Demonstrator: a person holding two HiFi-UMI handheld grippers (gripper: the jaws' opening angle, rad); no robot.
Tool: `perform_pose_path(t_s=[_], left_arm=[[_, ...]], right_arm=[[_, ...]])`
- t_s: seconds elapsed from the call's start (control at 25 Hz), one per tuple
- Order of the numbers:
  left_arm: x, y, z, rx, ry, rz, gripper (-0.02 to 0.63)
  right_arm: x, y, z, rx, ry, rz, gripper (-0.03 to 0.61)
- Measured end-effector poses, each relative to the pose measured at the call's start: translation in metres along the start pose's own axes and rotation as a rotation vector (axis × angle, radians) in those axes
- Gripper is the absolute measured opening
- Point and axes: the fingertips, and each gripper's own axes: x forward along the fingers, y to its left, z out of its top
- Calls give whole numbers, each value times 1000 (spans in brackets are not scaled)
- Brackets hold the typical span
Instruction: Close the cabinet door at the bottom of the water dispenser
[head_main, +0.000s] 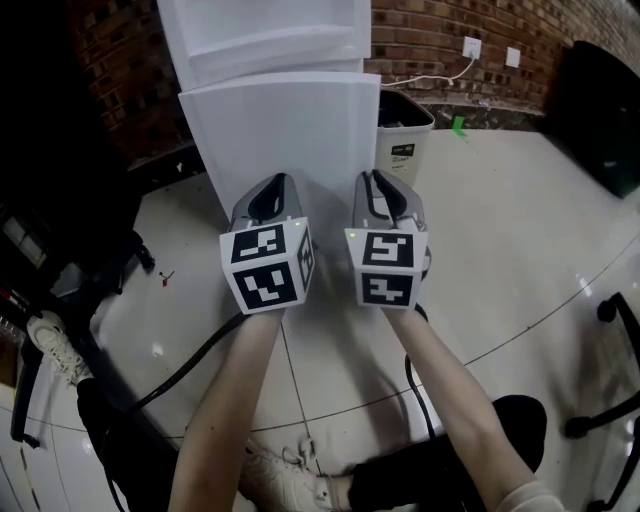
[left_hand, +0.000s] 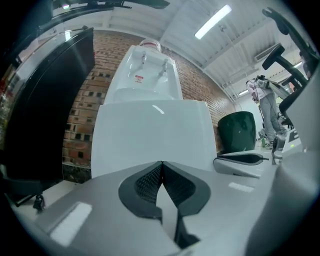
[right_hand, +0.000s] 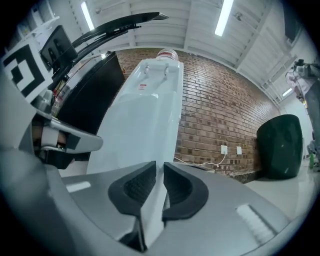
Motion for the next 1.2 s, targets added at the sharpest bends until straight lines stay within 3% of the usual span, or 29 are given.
perform_pose_path(t_s=[0.2, 0.68, 0.8, 0.96, 1.2], left_arm=[[25, 13, -4, 46, 18, 8, 17], [57, 38, -23, 10, 44, 44, 17], [63, 44, -24, 3, 44, 45, 17], [69, 46, -23, 65, 46, 18, 18], [72, 48, -24, 19, 33, 19, 18]], right_arm=[[22, -10, -4, -20, -2, -17, 41], [65, -24, -18, -52, 2, -58, 0], [74, -23, -23, -30, 14, -58, 0], [85, -17, -23, 16, 20, -31, 0], [94, -9, -27, 32, 40, -12, 0]])
